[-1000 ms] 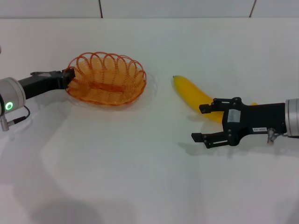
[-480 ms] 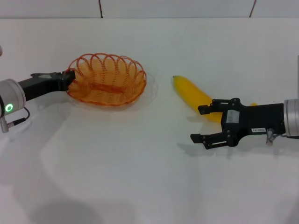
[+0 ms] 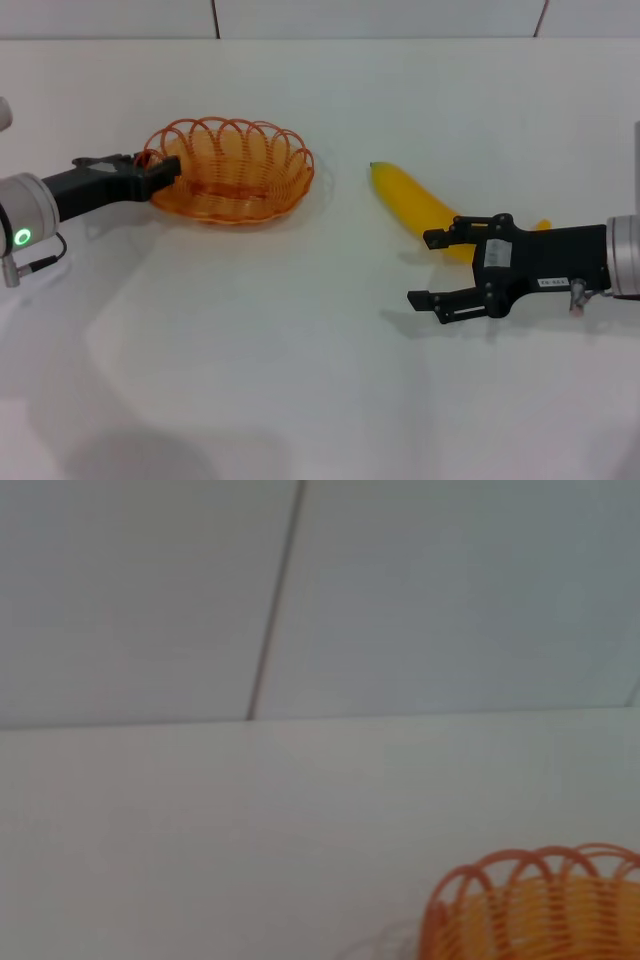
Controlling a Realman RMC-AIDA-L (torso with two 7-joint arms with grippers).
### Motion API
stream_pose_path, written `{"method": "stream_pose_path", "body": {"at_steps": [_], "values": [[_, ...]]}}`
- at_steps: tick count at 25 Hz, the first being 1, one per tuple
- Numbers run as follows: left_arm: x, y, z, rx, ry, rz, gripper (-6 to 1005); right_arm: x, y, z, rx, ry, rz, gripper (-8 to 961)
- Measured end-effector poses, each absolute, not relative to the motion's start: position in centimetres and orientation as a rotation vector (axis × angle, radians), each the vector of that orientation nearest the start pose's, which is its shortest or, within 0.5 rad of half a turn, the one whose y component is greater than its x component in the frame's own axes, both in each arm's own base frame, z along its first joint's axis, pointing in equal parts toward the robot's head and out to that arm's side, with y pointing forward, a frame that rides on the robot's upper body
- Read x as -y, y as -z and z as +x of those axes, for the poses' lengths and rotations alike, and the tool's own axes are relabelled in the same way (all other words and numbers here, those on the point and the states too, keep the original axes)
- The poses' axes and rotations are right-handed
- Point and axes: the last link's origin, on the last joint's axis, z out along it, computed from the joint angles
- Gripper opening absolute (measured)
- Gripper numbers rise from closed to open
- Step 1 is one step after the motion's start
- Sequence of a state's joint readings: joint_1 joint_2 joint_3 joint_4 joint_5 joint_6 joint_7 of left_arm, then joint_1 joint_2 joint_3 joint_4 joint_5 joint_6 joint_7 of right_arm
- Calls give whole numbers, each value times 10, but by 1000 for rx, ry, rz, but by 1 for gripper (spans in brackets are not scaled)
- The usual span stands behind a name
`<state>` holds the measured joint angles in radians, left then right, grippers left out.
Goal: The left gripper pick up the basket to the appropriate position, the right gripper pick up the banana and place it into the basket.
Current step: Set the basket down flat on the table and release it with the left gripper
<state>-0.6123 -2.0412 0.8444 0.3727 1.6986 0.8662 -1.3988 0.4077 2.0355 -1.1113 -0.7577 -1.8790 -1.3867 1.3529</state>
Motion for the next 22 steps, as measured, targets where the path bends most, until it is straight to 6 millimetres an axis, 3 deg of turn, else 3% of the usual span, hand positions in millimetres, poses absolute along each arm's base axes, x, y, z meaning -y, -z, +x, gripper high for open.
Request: {"method": "stream_pose_path", "body": {"at_steps": [6,14,22], "values": [[-387,14,-307,915,563,-2193,576,-314,20,280,-461,-382,-2841,881],[-381,9,-314,880,554,-2183,808,-313,20,281,-466,-380,-2836,881],[-356,1,-329,725,511,-2241,828,-319,16,276,-436,-401,-2814,882]]}}
